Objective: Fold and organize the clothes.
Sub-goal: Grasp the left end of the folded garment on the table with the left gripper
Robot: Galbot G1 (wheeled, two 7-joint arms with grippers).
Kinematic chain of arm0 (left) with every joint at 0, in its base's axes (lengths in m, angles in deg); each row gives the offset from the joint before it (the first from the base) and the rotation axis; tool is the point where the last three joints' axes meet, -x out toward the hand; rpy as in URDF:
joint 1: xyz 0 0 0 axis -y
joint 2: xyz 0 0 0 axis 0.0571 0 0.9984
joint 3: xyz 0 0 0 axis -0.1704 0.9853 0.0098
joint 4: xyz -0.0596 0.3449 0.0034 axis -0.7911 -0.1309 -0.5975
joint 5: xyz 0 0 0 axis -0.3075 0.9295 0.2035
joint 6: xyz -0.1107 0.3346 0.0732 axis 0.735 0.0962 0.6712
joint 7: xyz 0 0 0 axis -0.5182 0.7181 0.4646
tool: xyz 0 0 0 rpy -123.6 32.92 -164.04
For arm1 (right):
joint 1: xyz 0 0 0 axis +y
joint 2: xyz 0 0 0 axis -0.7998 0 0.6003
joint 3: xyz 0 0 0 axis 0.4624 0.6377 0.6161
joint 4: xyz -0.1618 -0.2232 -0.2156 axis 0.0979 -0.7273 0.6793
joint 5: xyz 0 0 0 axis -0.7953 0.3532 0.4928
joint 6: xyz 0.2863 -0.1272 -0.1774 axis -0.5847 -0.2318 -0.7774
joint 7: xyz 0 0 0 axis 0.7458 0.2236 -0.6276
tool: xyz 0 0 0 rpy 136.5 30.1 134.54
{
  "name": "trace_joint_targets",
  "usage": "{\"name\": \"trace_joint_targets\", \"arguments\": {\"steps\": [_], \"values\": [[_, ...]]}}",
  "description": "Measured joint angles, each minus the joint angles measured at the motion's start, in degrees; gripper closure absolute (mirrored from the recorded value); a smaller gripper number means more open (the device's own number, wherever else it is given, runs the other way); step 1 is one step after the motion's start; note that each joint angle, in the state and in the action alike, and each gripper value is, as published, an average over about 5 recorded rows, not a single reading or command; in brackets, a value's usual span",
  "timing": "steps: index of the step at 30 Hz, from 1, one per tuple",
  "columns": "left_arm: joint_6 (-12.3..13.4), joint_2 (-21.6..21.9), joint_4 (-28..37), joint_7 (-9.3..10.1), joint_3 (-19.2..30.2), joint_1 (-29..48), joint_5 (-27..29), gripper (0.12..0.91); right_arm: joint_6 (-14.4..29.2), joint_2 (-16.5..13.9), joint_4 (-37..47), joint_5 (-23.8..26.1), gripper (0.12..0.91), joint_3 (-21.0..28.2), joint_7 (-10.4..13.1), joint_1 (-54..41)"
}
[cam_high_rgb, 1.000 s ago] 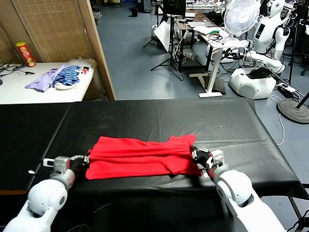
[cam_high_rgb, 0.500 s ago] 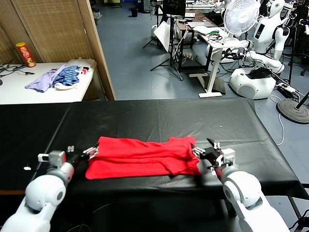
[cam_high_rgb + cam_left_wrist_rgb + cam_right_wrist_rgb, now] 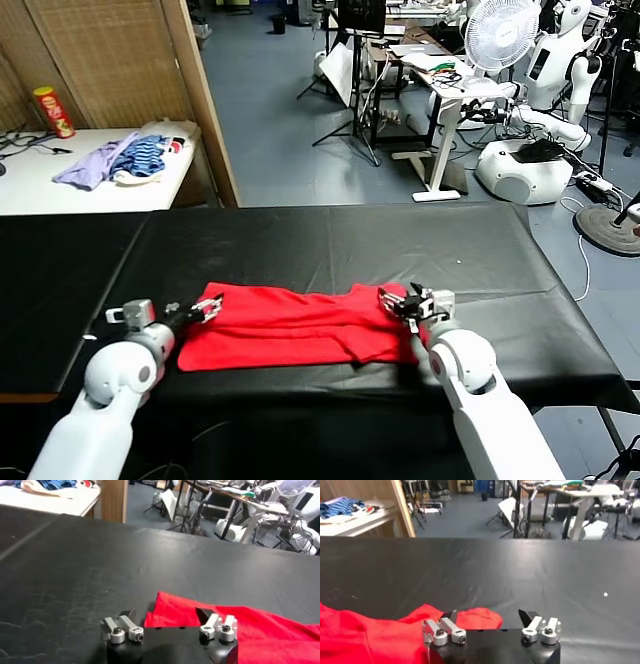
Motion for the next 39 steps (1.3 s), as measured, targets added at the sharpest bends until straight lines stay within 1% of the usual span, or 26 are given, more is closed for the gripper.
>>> {"name": "trace_joint_targets", "arguments": {"steps": [2,3,5,6,7,9,10,11,13,16,17,18,19,20,21,23,24,25,27,28,30,31,32,34,35,39], "values": [[0.6,-0.4,1.0,-0.07,0.2,0.5,0.3,0.438,0.5,0.6,0.5,0.6,0.510,0.1,0.2,0.1],[1.0,-0.6,1.4,-0.06,0.3,0.7,0.5,0.485,0.9,0.8,0.8,0.8,0.576,0.2,0.4,0.1],[1.9,-1.1,1.8,0.05,0.3,0.7,1.1,0.598,2.0,1.4,1.2,1.3,0.676,0.4,1.0,0.3],[2.6,-1.3,1.9,0.16,0.3,0.7,1.8,0.648,2.7,1.7,1.5,1.6,0.726,0.5,1.5,0.5],[3.4,-1.5,2.0,0.30,0.4,0.5,2.6,0.715,3.6,2.0,1.7,2.1,0.781,0.7,2.1,0.6],[5.4,-2.0,2.0,0.69,0.6,0.2,4.9,0.812,5.6,2.7,2.3,3.3,0.858,1.1,3.5,1.0],[6.5,-2.3,2.0,0.90,0.8,0.0,6.4,0.853,6.7,3.0,2.7,3.9,0.875,1.3,4.1,1.1],[7.6,-2.6,2.1,1.16,1.1,-0.1,8.1,0.878,7.8,3.3,3.0,4.6,0.893,1.5,4.5,1.3],[9.6,-3.3,2.5,1.96,1.6,-0.1,12.0,0.897,9.7,3.9,3.6,5.4,0.886,1.7,4.8,1.4],[11.8,-4.3,3.4,3.33,2.2,0.4,16.4,0.898,11.2,4.3,4.0,5.4,0.887,1.8,3.8,1.5],[12.1,-4.6,3.6,3.65,2.4,0.7,17.2,0.900,11.3,4.3,4.0,5.1,0.877,1.7,3.3,1.6],[12.3,-4.7,3.7,3.85,2.7,0.9,17.8,0.899,11.2,4.3,3.8,4.8,0.848,1.6,2.7,1.7],[12.3,-4.8,3.7,3.94,2.8,1.0,18.1,0.896,11.1,4.2,3.5,4.4,0.820,1.5,2.2,1.8],[12.3,-4.8,3.6,3.98,3.0,1.1,18.2,0.892,10.9,4.0,3.2,4.1,0.774,1.4,1.6,2.0],[12.4,-4.8,3.5,3.95,3.1,1.2,18.3,0.874,10.7,3.8,2.8,3.9,0.712,1.2,1.1,2.2],[12.3,-4.6,3.1,3.78,3.1,1.1,17.9,0.803,10.5,3.3,1.8,3.5,0.612,0.9,0.3,2.7],[12.1,-4.4,2.9,3.70,3.0,1.0,17.6,0.754,10.4,2.9,1.2,3.3,0.545,0.7,0.0,2.9],[12.0,-4.2,2.6,3.63,2.9,0.8,17.1,0.689,10.3,2.5,0.5,3.1,0.495,0.4,-0.3,3.3],[11.6,-3.6,2.0,3.64,2.6,0.4,16.0,0.588,10.3,1.6,-1.0,2.5,0.382,-0.1,-0.5,4.0],[11.3,-3.3,1.7,3.68,2.3,0.2,15.4,0.521,10.2,1.1,-1.8,2.2,0.336,-0.5,-0.5,4.3],[10.9,-2.7,0.8,3.78,1.7,-0.4,14.1,0.420,10.2,0.3,-3.4,1.5,0.265,-1.1,-0.6,5.2],[10.6,-2.4,0.4,3.86,1.3,-0.8,13.2,0.361,10.2,-0.1,-4.1,1.3,0.246,-1.5,-0.6,5.6],[10.2,-2.2,-0.1,3.94,0.9,-1.2,12.1,0.318,10.1,-0.4,-4.9,1.1,0.239,-1.8,-0.7,6.1],[9.5,-1.9,-1.3,4.11,0.0,-2.3,9.7,0.259,10.1,-0.8,-6.2,0.8,0.230,-2.1,-0.8,7.0],[9.2,-1.9,-1.9,4.22,-0.6,-2.9,8.4,0.245,10.1,-0.9,-6.7,0.8,0.229,-2.2,-0.9,7.3],[8.4,-2.5,-3.8,4.76,-2.2,-5.6,4.6,0.233,10.1,-1.0,-8.1,0.7,0.227,-2.3,-1.1,7.9]]}}
